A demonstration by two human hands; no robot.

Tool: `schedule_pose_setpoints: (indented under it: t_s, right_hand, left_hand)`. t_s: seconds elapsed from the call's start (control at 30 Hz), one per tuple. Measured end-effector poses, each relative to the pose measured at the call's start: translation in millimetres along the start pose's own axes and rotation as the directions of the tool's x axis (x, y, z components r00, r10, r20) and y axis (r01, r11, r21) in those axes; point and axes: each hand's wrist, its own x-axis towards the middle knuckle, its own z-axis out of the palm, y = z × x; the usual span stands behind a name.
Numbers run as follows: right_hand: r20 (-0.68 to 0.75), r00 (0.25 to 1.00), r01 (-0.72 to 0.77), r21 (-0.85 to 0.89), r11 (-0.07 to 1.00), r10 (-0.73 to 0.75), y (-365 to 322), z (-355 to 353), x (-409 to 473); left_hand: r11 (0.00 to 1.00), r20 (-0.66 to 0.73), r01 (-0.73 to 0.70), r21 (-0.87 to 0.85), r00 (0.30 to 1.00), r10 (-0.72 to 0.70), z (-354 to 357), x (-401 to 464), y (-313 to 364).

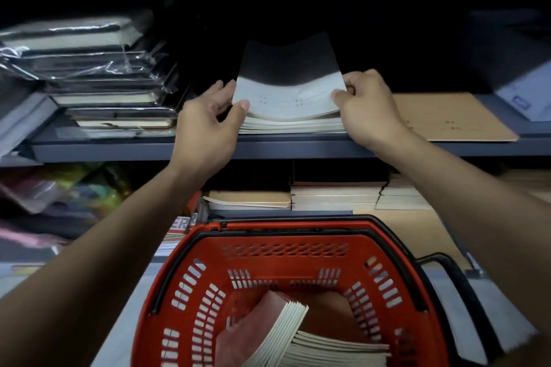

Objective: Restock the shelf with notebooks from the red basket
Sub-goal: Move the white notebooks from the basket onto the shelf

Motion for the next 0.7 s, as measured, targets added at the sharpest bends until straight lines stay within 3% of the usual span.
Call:
schedule_pose_setpoints:
  t_s: [0.2, 0.3, 0.5, 0.7]
  right_hand:
    - [0.018, 1.0, -0.005, -0.129, 0.992, 0.007, 7.2, -0.9, -0.1]
    - [0.049, 0.999, -0.012, -0.101, 0.995, 0.017, 10.9, -5.7, -3.0]
    - [0.154, 0.983, 0.119, -0.135, 0.984, -0.098, 7.9, -17.3, -15.9]
    - [0.11, 0.981, 0.182, -0.248, 0.952, -0.159, 5.8, -14.7, -24.5]
  left_hand:
    - [0.989, 0.002, -0.051, 0.141, 0.999, 0.051, -0.4, -10.6, 0.9]
    - [0.986, 0.049, -0.032, 0.166, 0.999, 0.024, -2.1, -14.3, 2.3]
    - [0.977, 0.014, -0.015, 0.214, 1.0, 0.012, -4.2, -12.1, 5.5]
    - [0.975, -0.031, -0.03, 0.22, 0.999, 0.037, -3.6, -11.5, 3.9]
